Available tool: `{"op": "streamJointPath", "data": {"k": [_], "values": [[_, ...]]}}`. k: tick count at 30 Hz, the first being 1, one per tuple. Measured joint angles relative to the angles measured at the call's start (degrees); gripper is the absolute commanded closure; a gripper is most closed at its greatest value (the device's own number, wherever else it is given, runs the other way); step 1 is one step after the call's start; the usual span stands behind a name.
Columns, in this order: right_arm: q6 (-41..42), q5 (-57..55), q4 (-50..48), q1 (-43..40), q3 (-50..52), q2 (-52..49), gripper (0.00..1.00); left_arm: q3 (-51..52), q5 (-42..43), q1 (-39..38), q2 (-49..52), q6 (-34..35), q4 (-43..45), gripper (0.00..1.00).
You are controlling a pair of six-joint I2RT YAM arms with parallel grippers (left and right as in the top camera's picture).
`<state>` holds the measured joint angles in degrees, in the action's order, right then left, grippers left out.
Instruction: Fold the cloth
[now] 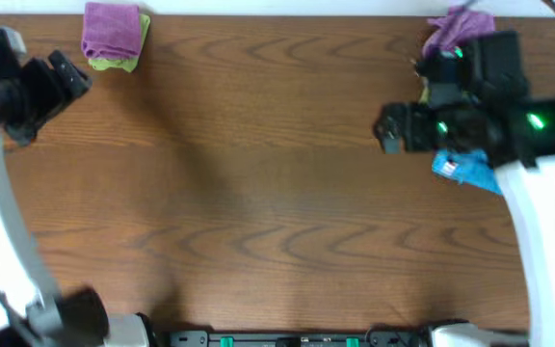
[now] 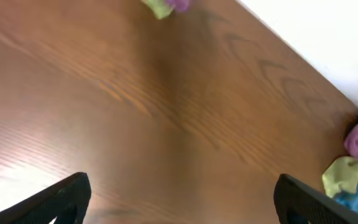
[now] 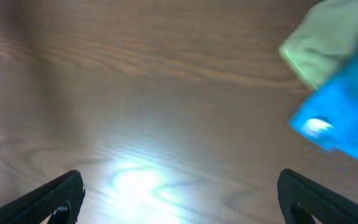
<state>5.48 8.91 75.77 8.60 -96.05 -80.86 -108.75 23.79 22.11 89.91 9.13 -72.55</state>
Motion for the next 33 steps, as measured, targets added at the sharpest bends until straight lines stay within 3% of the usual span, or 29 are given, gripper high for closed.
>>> {"op": "streamJointPath", "data": {"k": [7,11,18,23,33], "values": [[-2.49,-1.88,2.71,3.26,2.93,22.29,0.01,3.15,-6.51,-7.21,-28.94,-2.12,-7.54,0.05],[-3.15,-1.75,0.44,5.16,17.00,42.16,0.01,12.94,-8.04,-8.04,-47.30,-2.93,-10.12,0.04],[-2.40,3.37,-8.00,5.25,43.21,63.41,0.01,41.18,-7.10,-8.09,-69.81,-4.81,-6.58,0.05],[0.52,5.01,-14.78,5.25,49.27,67.01,0.03,52.92,-4.37,-8.09,-78.62,-6.45,-1.62,0.05],[7.56,2.49,-27.52,5.25,62.88,66.99,0.01,65.83,0.17,-8.07,-78.93,-6.36,12.11,0.05]]}}
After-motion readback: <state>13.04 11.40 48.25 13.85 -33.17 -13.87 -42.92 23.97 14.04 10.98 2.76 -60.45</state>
